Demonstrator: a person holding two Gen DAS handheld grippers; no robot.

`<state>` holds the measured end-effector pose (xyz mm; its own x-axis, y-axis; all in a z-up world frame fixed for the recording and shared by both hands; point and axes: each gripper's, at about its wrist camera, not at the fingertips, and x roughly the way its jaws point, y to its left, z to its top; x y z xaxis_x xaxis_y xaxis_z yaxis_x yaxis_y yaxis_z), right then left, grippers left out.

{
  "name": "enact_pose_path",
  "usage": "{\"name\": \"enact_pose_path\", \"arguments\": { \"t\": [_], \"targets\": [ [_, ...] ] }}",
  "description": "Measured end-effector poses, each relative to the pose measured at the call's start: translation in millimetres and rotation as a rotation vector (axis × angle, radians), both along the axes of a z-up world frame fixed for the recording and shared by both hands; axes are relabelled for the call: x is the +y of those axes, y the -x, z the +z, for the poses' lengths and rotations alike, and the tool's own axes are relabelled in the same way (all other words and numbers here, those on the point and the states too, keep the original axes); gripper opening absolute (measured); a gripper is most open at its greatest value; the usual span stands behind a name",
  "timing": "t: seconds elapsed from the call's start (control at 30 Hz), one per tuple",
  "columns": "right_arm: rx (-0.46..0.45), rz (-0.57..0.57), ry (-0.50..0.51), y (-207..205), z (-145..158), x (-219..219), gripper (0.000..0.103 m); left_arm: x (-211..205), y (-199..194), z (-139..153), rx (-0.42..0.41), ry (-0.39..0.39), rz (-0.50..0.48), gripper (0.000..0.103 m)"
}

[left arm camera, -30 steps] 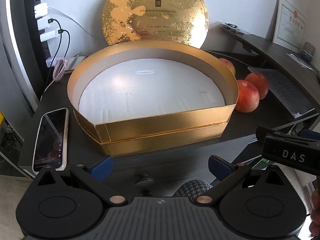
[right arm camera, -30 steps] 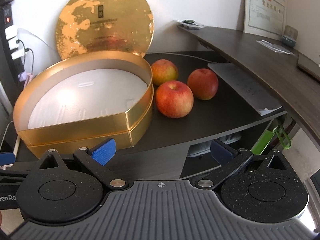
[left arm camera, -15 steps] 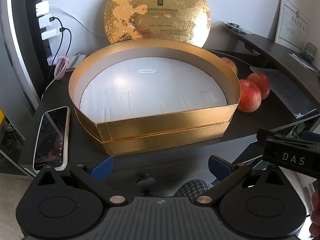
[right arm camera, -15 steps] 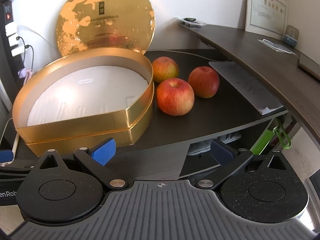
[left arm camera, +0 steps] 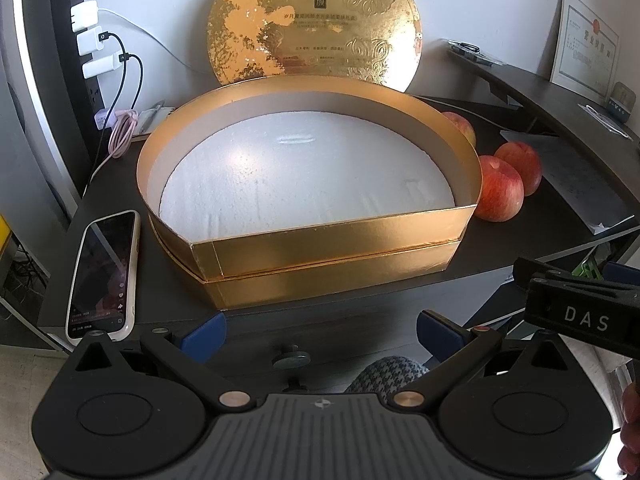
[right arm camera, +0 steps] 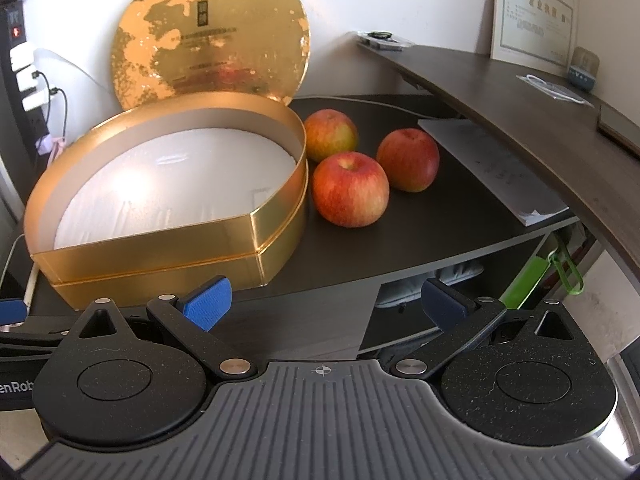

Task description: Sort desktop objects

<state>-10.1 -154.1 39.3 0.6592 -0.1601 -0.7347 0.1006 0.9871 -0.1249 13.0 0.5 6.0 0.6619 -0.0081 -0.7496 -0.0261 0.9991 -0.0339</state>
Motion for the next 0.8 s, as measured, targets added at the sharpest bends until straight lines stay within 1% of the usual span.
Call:
{"name": "enact_pose_path", "arguments": {
  "t": [0.57, 0.8],
  "targets": [
    [0.003, -0.006, -0.007, 1.2, -1.9, -2.1, 0.103, 0.2, 0.9, -1.1, 0.002, -0.003, 0.004, 0.103],
    [0.005, -0.012, -0.012, 0.7, -3.1, -3.1, 0.103, 1.7, -2.7, -6.3, 0.019, 0.002, 0.001, 0.103]
  ]
}}
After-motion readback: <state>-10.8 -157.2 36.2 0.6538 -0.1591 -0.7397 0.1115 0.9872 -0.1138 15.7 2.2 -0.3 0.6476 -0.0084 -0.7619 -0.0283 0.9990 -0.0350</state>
